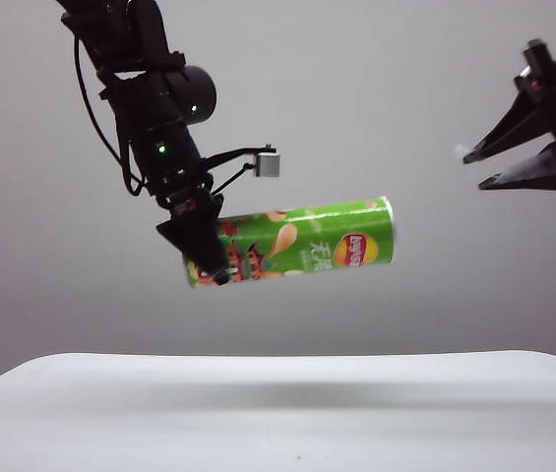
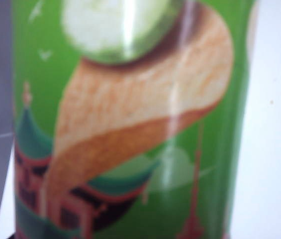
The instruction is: Pick up the green tub of chips from the desk, push the transparent container that's holding the chips and has slipped out back in, and finally put the chips back on the desk.
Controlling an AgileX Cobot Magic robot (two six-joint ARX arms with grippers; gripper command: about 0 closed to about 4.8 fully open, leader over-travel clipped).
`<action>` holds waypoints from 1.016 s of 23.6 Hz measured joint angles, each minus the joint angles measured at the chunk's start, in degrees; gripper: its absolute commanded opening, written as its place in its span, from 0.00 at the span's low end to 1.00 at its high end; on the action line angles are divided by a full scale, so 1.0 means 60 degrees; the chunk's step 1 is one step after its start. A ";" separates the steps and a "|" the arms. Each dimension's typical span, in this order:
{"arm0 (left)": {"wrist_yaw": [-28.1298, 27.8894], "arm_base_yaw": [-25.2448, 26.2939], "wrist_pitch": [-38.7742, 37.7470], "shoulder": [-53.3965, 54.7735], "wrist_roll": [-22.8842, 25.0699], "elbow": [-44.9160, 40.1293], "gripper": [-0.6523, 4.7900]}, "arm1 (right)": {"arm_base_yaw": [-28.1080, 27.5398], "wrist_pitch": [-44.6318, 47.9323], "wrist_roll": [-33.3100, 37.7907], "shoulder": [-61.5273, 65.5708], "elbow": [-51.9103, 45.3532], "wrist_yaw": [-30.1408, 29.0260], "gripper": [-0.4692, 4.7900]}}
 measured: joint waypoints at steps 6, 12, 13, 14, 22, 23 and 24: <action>-0.0062 0.0197 -0.0004 0.0586 0.0033 -0.0007 0.59 | -0.0029 -0.1406 -0.1089 -0.0499 0.0000 -0.0106 0.42; -0.0058 0.0215 0.0069 0.2167 0.0033 -0.0007 0.59 | 0.0015 -0.2801 -0.1727 -0.0659 0.0000 -0.0240 0.42; -0.0058 0.0211 0.0066 0.2353 0.0029 -0.0018 0.59 | 0.0015 -0.2871 -0.1814 -0.0659 0.0000 -0.0240 0.42; -0.0062 0.0211 0.0058 0.2466 0.0015 -0.0022 0.59 | 0.0015 -0.2929 -0.1894 -0.0659 0.0000 -0.0237 0.42; -0.0120 0.0237 0.0109 0.2674 -0.0025 0.0004 1.00 | 0.0015 -0.3111 -0.2218 -0.0659 0.0000 -0.0211 0.42; -0.0153 0.0233 0.0073 0.2674 -0.0033 0.0011 1.00 | 0.0015 -0.3111 -0.2269 -0.0656 0.0000 -0.0171 0.42; -0.0248 0.0219 0.0106 0.2670 -0.0109 0.0015 1.00 | 0.0015 -0.3115 -0.2291 -0.0656 0.0000 -0.0124 0.41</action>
